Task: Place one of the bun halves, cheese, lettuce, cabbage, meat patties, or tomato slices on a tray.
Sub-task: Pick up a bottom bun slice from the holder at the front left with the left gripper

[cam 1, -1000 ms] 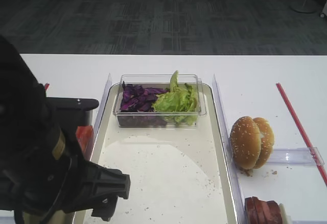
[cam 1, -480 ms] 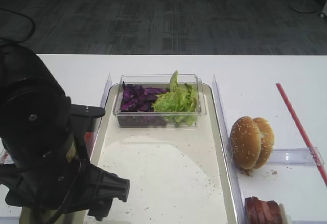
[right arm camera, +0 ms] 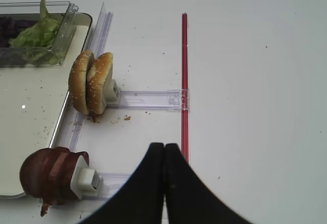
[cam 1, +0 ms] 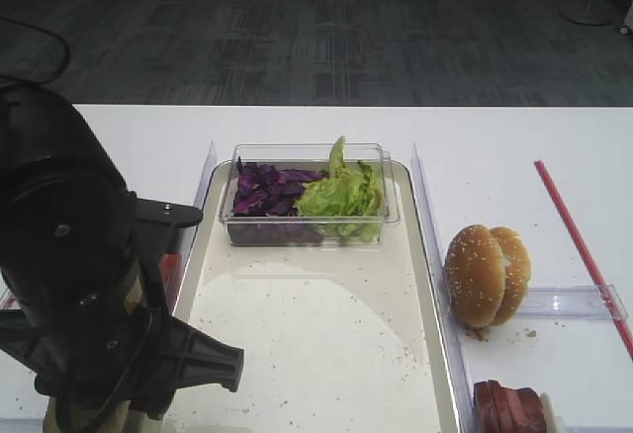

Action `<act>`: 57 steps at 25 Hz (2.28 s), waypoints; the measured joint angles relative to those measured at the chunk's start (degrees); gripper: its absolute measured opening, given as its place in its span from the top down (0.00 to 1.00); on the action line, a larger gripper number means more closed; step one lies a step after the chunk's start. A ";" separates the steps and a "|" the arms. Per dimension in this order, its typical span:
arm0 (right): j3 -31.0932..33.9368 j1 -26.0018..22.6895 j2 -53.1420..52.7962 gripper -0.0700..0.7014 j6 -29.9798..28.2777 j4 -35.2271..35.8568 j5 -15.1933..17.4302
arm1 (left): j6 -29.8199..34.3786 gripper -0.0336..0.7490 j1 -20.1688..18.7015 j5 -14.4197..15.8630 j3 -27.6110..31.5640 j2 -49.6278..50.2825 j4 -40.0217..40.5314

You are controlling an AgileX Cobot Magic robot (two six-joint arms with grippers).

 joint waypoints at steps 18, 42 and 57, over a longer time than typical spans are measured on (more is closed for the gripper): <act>0.00 0.00 0.00 0.44 0.00 0.00 0.00 | -0.59 0.88 0.00 1.68 0.00 0.00 1.54; 0.00 0.00 0.00 0.44 0.00 0.00 0.00 | -1.91 0.90 0.00 1.80 0.00 -8.58 1.78; 0.00 0.00 0.00 0.44 0.00 0.00 0.00 | -1.94 0.90 0.00 2.54 -1.65 -13.11 2.29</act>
